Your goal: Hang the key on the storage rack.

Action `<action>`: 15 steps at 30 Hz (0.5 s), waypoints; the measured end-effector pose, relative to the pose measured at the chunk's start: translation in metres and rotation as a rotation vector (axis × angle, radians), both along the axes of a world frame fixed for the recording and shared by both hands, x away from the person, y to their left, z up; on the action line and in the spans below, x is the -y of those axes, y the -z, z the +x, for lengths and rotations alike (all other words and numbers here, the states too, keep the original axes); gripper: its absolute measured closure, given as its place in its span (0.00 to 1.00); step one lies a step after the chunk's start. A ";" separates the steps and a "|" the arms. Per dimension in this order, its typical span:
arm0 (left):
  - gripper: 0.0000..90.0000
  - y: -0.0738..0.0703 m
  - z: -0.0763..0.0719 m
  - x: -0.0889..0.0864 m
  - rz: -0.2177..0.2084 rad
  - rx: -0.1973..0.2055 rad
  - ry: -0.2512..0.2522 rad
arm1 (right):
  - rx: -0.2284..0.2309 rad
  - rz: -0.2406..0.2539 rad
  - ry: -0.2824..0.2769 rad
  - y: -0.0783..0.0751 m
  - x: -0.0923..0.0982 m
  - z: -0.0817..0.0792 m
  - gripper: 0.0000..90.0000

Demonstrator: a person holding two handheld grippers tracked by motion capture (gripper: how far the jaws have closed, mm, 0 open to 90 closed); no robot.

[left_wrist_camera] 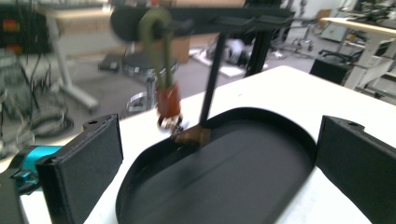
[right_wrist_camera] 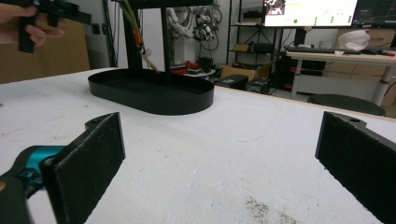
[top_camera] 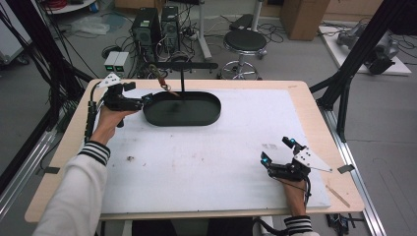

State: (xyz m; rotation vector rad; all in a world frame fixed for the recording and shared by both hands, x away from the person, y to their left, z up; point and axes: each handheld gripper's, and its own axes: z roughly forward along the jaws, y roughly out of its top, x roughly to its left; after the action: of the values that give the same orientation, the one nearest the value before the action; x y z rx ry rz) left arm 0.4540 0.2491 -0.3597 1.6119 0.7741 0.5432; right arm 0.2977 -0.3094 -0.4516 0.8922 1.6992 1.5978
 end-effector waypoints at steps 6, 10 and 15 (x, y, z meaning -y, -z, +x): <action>0.02 -0.004 -0.039 -0.003 0.046 0.068 0.051 | 0.003 -0.006 -0.002 0.000 0.000 0.000 0.00; 0.02 0.008 -0.069 -0.011 0.039 0.095 0.065 | 0.003 -0.008 -0.005 0.000 0.000 0.000 0.00; 0.02 0.027 -0.105 -0.022 0.043 0.121 0.062 | 0.005 -0.014 -0.001 0.000 -0.001 0.000 0.00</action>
State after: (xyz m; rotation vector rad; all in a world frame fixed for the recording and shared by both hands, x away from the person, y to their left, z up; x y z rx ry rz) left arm 0.3491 0.2706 -0.3870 1.6216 0.6238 0.6102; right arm 0.2978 -0.3085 -0.4515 0.8800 1.7056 1.5853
